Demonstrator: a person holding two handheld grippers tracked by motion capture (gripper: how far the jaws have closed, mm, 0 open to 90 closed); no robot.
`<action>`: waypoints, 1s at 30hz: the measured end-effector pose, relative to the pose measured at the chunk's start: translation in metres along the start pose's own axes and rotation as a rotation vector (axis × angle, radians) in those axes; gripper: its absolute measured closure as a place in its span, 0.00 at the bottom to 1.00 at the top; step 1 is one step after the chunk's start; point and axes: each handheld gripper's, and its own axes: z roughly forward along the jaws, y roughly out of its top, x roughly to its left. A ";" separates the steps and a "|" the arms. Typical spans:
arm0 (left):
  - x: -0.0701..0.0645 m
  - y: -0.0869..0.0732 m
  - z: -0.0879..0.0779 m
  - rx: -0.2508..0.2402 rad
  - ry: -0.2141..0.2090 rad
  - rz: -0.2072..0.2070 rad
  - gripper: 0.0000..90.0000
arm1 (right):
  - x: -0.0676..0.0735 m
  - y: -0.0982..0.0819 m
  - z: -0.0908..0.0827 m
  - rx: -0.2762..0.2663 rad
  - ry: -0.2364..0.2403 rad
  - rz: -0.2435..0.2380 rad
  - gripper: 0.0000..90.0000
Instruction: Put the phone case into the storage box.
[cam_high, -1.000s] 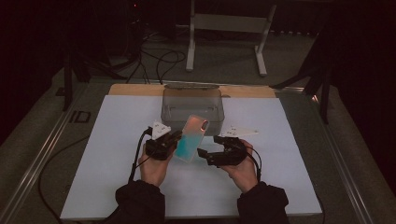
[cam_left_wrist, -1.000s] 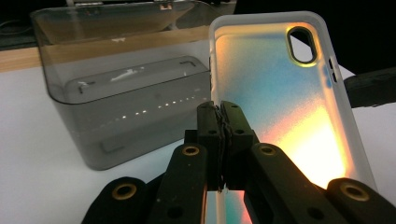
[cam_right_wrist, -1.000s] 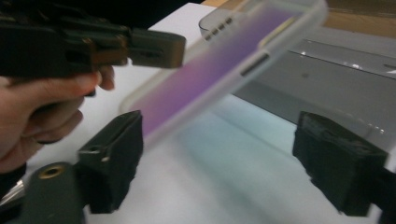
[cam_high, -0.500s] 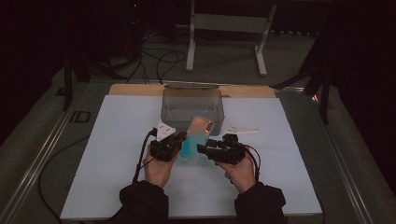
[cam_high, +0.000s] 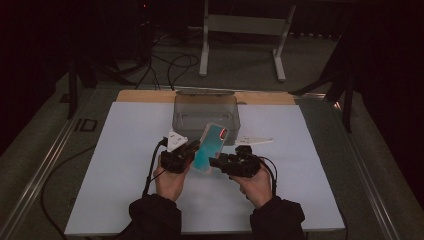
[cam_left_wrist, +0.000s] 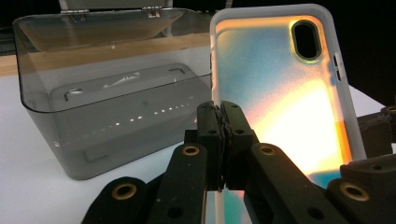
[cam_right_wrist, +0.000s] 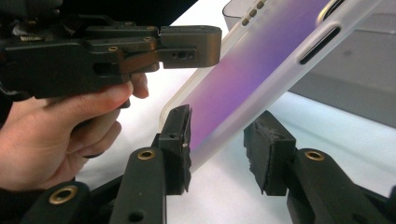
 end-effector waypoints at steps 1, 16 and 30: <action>0.000 0.000 0.000 0.000 -0.001 0.000 0.99 | 0.000 0.000 0.000 0.001 -0.001 0.010 0.68; -0.002 -0.002 0.002 0.000 -0.028 -0.022 0.99 | 0.000 0.004 -0.008 -0.002 -0.046 0.078 0.86; -0.004 -0.008 0.005 0.016 -0.046 -0.044 0.96 | 0.000 0.006 -0.011 0.013 -0.087 0.099 0.90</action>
